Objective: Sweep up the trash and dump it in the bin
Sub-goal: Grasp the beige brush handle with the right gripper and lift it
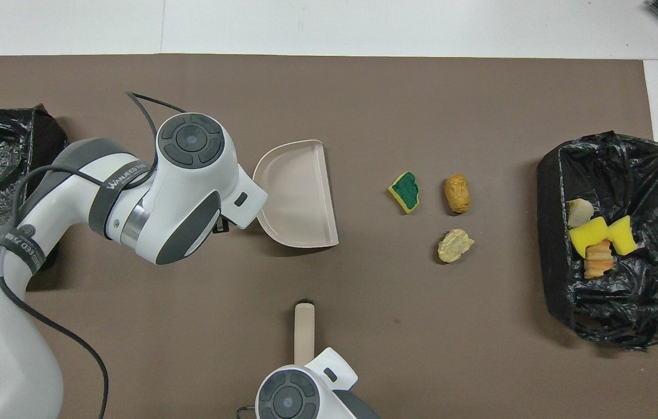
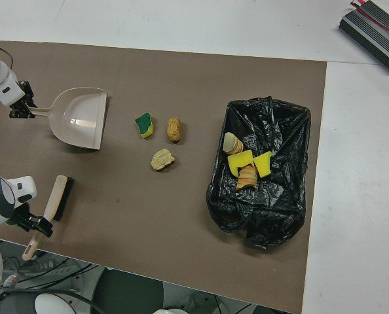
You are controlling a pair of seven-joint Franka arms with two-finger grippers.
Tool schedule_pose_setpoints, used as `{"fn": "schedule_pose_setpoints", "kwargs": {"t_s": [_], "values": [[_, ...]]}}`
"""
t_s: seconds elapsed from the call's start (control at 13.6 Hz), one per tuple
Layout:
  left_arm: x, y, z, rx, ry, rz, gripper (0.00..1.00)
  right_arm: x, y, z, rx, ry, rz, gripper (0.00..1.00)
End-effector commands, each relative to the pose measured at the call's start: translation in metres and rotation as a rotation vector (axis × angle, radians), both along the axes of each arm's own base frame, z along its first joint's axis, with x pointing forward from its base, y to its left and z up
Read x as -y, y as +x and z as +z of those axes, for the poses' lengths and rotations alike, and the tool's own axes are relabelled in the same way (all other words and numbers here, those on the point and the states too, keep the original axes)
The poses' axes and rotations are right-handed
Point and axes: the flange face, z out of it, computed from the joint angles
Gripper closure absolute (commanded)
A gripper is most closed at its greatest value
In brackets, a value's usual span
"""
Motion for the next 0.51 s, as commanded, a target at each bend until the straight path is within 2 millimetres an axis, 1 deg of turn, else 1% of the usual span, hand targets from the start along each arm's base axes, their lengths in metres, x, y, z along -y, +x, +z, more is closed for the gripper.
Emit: {"fn": "schedule_pose_setpoints", "kwargs": {"t_s": [0.0, 0.07, 0.15, 0.22, 0.29, 0.37, 0.44], "values": [[0.007, 0.001, -0.005, 0.001, 0.005, -0.02, 1.0, -0.003, -0.014, -0.007, -0.019, 0.022, 0.029, 0.33], [0.007, 0.0, -0.006, 0.008, -0.002, -0.02, 1.0, -0.002, -0.016, -0.009, -0.024, 0.019, 0.029, 0.42], [0.007, -0.002, -0.008, 0.004, 0.002, -0.021, 1.0, -0.003, -0.017, -0.009, -0.023, 0.028, 0.023, 0.45], [0.007, -0.008, -0.012, 0.0, 0.009, -0.004, 1.0, -0.004, -0.017, -0.009, -0.026, 0.036, 0.014, 0.54], [0.007, -0.01, -0.014, -0.001, 0.015, 0.022, 1.0, -0.005, -0.017, -0.009, -0.03, 0.04, 0.009, 0.73], [0.008, -0.011, -0.013, 0.0, 0.016, 0.029, 1.0, -0.006, -0.016, -0.01, -0.03, 0.04, 0.009, 0.9], [0.008, -0.011, -0.013, 0.001, 0.017, 0.028, 1.0, -0.007, -0.014, -0.01, -0.028, 0.044, 0.011, 1.0]]}}
